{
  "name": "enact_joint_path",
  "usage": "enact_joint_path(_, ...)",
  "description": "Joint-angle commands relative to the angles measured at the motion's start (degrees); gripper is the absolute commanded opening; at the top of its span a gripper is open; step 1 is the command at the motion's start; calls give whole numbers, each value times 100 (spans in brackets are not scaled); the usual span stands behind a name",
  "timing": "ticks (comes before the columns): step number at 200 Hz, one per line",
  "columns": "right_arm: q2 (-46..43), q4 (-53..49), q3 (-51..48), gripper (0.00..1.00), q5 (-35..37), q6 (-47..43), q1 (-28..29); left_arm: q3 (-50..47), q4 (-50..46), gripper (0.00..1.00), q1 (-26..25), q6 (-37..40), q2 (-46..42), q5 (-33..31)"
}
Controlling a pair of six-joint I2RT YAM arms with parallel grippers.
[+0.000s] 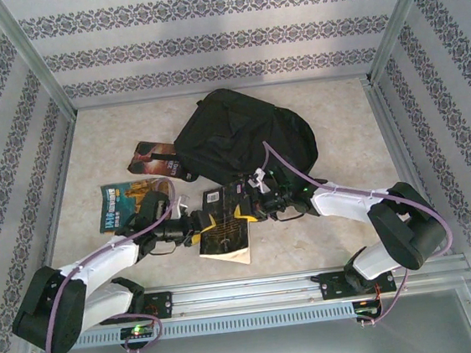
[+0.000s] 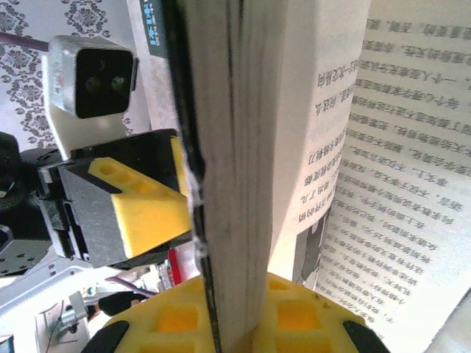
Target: Pack the student bag
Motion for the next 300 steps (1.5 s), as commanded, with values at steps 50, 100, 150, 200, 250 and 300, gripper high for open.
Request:
enact_joint_path(50,-97,-421,98,9,429,-446,48,61,469,0,54,-24,-854,305)
enact_joint_path(100,-339,-1677,362,58,1164,-1094,125,491,-873,0,109,505,-1967,-82)
enact_joint_path(150,-808,-1341,953,80,1116,-939,101,1253,-1351,0,120,776,-2425,-373)
enact_joint_path(200,-856,-713,1571,85,874,-320,-171,2016,-775,0,127,529,-2176,-1028)
enact_joint_path(250,-985,230,1795,84,1587,1062,-364,2879,488,0,125,-117,-1402,-2362)
enact_joint_path(300,-962,1832,1381,86,2457,2542,-305,3903,888,0,121,-166,-637,-3018)
